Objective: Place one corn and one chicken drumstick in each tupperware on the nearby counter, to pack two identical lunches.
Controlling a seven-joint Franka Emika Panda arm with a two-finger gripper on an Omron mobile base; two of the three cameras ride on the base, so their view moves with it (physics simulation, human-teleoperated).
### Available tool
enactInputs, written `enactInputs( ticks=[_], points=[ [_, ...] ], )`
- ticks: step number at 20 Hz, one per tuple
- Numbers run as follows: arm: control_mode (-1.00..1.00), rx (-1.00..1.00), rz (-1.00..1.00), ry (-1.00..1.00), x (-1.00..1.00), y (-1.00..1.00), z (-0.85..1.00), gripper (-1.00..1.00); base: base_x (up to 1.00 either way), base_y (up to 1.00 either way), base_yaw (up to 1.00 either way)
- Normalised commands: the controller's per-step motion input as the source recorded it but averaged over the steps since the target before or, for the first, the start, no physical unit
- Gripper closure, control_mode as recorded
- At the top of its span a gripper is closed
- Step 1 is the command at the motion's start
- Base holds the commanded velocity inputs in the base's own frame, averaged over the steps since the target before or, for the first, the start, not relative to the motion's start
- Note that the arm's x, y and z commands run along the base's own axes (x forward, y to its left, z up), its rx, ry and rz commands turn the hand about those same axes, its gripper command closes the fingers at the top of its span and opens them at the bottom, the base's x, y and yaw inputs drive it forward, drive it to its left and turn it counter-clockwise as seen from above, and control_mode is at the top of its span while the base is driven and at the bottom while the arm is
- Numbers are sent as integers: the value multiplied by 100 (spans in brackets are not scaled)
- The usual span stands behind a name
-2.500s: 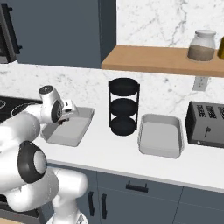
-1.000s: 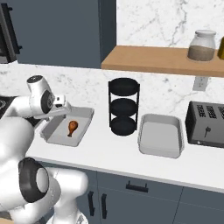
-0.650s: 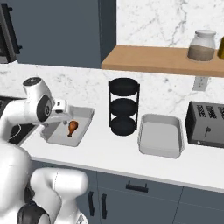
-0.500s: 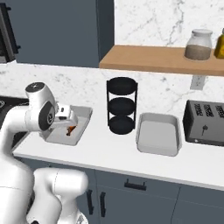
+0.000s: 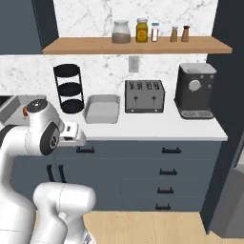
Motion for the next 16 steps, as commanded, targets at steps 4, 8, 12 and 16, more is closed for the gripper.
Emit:
enactInputs(
  ticks=[4, 8, 12, 16],
  points=[
    [100, 0, 0, 0, 0, 0, 0, -100, -80, -100, -49],
    [100, 0, 0, 0, 0, 0, 0, -100, -46, -100, -53],
    [100, 0, 0, 0, 0, 0, 0, -100, 50, -100, -47],
    [100, 0, 0, 0, 0, 0, 0, -100, 100, -100, -18]
  ],
)
